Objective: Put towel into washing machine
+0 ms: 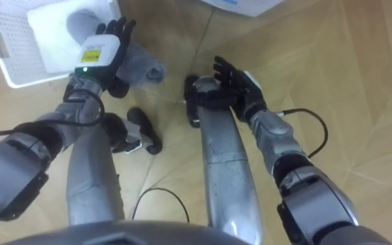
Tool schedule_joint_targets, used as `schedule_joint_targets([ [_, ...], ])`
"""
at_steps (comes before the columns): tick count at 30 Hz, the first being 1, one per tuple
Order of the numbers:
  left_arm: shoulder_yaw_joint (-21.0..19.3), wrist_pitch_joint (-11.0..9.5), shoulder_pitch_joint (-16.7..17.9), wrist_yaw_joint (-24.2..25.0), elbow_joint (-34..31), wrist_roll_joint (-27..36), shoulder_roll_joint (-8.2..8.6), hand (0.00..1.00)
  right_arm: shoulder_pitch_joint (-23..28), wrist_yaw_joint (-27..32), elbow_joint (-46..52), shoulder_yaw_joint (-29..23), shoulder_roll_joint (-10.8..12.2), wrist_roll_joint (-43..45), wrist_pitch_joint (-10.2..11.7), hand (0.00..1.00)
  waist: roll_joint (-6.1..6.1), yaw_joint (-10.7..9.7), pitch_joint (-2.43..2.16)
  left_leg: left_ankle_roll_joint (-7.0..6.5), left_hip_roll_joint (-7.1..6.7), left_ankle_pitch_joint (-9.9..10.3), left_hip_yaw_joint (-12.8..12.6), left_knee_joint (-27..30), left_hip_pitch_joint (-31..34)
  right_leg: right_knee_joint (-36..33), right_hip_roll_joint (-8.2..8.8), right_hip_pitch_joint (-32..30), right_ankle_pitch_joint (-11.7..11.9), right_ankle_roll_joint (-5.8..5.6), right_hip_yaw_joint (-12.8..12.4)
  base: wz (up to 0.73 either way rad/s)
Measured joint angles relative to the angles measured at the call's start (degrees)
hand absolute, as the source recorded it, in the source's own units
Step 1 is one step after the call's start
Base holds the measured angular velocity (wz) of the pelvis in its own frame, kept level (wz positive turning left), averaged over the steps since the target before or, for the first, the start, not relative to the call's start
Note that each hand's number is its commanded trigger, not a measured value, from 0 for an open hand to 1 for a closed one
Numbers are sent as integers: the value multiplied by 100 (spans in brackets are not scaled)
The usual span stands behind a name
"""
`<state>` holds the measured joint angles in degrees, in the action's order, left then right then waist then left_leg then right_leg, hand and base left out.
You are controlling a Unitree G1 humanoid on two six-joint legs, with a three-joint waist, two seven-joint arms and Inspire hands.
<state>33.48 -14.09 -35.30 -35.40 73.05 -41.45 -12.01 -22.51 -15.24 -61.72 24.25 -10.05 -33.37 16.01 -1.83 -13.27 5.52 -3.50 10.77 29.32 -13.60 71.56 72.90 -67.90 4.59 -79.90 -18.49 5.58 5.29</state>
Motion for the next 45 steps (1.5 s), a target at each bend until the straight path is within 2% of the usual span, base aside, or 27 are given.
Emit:
schedule_joint_targets([
  [2,60,-21,-56,-25,1,-9,-32,0,-64,-87,0,109,-6,-33,18,0,10,-40,6,14,68,82,11,105,67,-55,-63,-61,-28,1,0,-14],
  [6,111,-27,-138,-33,4,-163,-54,0,-74,-159,51,153,-25,-112,11,0,15,-71,9,5,104,162,10,195,113,-123,-90,-115,-86,-12,-10,-7],
  [7,114,-27,-160,-44,4,-197,-73,5,-68,-204,79,154,-55,-146,7,0,15,-73,9,3,127,175,10,210,140,-123,-100,-136,-89,-16,-7,-9],
  [8,123,-25,-164,-44,5,-195,-103,36,-69,-242,96,160,-82,-203,-2,0,22,-72,14,-2,149,193,10,231,159,-123,-122,-152,-89,-18,-5,-9],
  [9,155,-23,-166,-43,6,-193,-120,41,-69,-245,98,168,-96,-234,-7,0,25,-72,16,-1,151,199,10,234,165,-123,-123,-157,-91,-20,-4,-7],
  [12,360,-13,-175,-38,11,-194,-199,76,-71,-255,93,205,-133,-388,-49,0,64,-78,39,2,155,214,14,234,175,-122,-132,-167,-107,-23,-2,0],
  [13,387,-4,-174,-29,14,-194,-217,95,-70,-274,93,206,-134,-444,-57,0,84,-80,51,6,157,221,24,238,187,-121,-138,-175,-112,-25,2,0],
  [14,416,-2,-175,0,24,-193,-237,100,-71,-305,103,206,-135,-473,-59,0,86,-94,50,11,159,227,56,257,242,-120,-139,-202,-116,-24,26,0],
  [18,480,25,-237,253,177,-190,-289,100,-80,-434,170,188,-132,-461,-69,0,118,-203,51,8,157,228,110,291,376,-122,-114,-288,-120,-19,83,1],
  [25,631,240,-532,1094,228,-140,-343,100,-184,-490,157,154,-133,-328,-116,0,174,-282,55,-2,145,232,114,256,435,-82,-72,-330,-125,-30,105,0],
  [31,850,425,-617,1802,238,-44,-432,100,-552,-417,-132,153,-145,-227,-292,0,212,-361,46,0,133,225,95,81,433,77,-62,-330,-120,-39,128,0],
  [37,834,553,-623,2369,245,-44,-359,100,-621,-403,-351,138,-154,-194,-355,0,222,-330,40,4,124,204,59,-174,343,324,-72,-243,-112,-51,154,0],
  [38,821,558,-600,2430,247,-44,-341,100,-619,-375,-402,114,-151,-178,-355,0,222,-326,40,4,73,203,59,-197,321,330,-64,-230,-113,-51,151,0],
  [45,801,546,-492,2448,218,-45,-250,100,-569,-21,-512,49,-136,-223,-344,0,232,-143,45,1,58,201,-58,-238,90,344,-57,-91,-115,-59,62,-6],
])
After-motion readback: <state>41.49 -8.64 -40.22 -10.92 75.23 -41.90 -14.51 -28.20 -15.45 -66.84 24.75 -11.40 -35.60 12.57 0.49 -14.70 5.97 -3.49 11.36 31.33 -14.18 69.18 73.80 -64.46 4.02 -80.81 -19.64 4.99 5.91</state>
